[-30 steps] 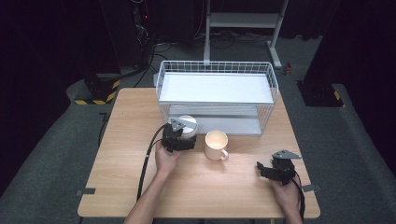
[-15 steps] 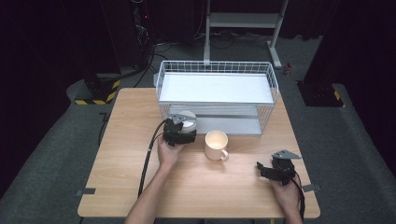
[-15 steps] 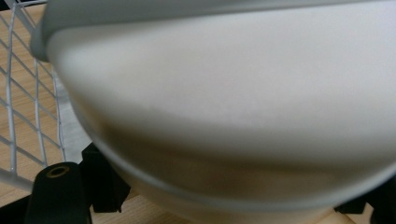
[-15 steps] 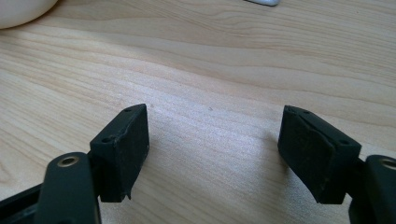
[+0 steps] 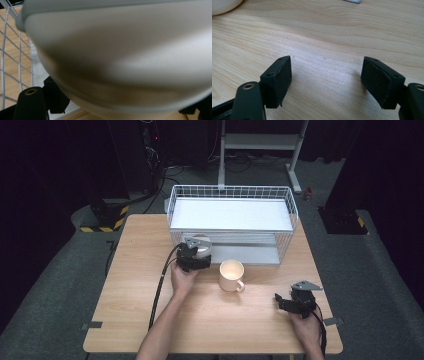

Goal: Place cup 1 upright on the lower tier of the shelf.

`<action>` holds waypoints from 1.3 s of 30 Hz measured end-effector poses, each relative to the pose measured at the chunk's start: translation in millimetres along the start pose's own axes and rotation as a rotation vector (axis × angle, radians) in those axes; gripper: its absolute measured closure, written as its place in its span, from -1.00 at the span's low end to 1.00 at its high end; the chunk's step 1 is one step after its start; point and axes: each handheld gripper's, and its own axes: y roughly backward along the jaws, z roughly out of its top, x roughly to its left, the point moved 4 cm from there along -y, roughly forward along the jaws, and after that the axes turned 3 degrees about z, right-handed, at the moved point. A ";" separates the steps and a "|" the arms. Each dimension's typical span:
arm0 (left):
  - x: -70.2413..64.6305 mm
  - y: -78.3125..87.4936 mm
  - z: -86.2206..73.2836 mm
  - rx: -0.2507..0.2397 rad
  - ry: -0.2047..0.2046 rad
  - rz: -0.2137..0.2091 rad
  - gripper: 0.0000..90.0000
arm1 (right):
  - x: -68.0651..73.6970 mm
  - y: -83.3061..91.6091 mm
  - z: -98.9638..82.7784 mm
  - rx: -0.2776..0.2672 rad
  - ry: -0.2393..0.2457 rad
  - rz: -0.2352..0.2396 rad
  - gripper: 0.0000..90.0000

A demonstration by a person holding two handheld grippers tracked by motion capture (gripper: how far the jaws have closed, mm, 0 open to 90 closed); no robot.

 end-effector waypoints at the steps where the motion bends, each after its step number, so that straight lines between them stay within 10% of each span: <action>1: 0.0 0.0 0.0 0.000 0.000 0.000 -0.57 | 0.0 0.0 0.0 0.000 0.000 0.000 -0.44; 39: 11.0 -14.5 5.3 -0.023 0.010 0.014 -0.71 | 0.0 0.0 0.0 0.000 0.000 0.000 -0.44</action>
